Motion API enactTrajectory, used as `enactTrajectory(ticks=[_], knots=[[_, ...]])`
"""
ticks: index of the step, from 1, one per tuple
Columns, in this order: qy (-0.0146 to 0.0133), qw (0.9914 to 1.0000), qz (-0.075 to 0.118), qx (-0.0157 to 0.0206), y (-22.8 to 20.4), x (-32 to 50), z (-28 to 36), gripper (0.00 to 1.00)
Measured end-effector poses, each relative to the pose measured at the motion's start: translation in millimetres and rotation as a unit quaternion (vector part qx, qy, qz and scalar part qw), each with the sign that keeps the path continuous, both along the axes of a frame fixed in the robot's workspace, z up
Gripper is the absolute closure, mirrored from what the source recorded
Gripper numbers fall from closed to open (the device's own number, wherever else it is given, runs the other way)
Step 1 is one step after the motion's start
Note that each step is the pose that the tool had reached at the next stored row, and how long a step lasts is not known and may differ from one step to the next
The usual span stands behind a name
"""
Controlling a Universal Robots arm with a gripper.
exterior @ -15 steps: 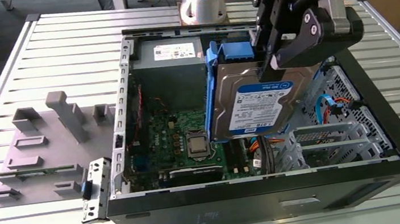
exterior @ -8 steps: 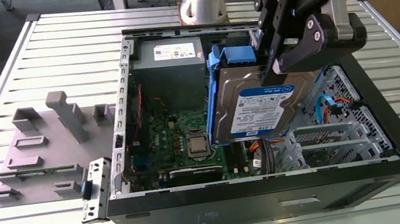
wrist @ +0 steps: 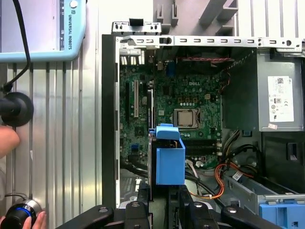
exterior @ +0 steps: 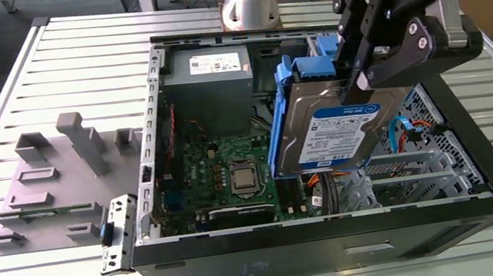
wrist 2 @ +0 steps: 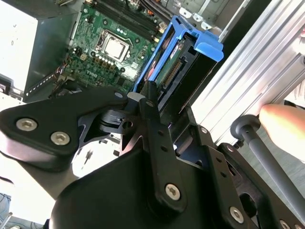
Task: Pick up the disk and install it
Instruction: 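Pick up the disk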
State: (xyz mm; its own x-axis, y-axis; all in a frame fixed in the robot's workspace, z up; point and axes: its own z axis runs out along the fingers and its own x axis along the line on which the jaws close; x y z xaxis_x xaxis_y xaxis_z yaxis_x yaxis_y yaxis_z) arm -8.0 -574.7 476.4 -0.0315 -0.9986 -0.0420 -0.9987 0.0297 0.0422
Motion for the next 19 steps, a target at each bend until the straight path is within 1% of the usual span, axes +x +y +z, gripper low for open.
enactTrajectory(ticks=[2, 13, 19], knots=[[0.0002, 1.0, 0.0, -0.0002, 0.0, 2.7, 0.0, 0.65], [0.0002, 1.0, 0.0, -0.0002, 0.0, 4.0, -0.1, 0.65], [0.0005, 1.0, 0.0, -0.0002, 0.1, 14.3, -0.1, 0.65]])
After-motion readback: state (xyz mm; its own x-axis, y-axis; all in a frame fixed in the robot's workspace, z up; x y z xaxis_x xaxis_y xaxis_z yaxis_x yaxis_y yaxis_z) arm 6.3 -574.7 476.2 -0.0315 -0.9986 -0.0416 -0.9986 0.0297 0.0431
